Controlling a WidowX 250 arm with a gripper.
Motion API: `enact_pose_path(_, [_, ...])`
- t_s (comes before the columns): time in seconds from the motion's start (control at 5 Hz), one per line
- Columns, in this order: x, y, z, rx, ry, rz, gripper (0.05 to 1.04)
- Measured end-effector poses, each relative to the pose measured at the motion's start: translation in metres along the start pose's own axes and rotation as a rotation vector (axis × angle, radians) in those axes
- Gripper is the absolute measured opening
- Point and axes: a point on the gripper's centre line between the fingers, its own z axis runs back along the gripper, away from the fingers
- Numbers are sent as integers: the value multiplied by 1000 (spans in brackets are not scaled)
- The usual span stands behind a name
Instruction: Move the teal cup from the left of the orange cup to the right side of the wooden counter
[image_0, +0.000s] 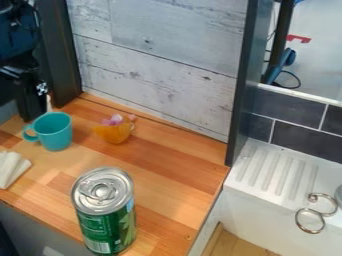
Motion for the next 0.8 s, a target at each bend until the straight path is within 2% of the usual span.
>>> enact_pose_path(0.2, [-1,-1,-6,-12,21,-4,1000])
enact_pose_path(0.4, [19,5,-19,-47,23,-57,1000])
enact_pose_path(0.6, [44,18,-35,-39,6,-92,1000])
enact_pose_path(0.8, [64,26,-56,-56,8,-148,1000])
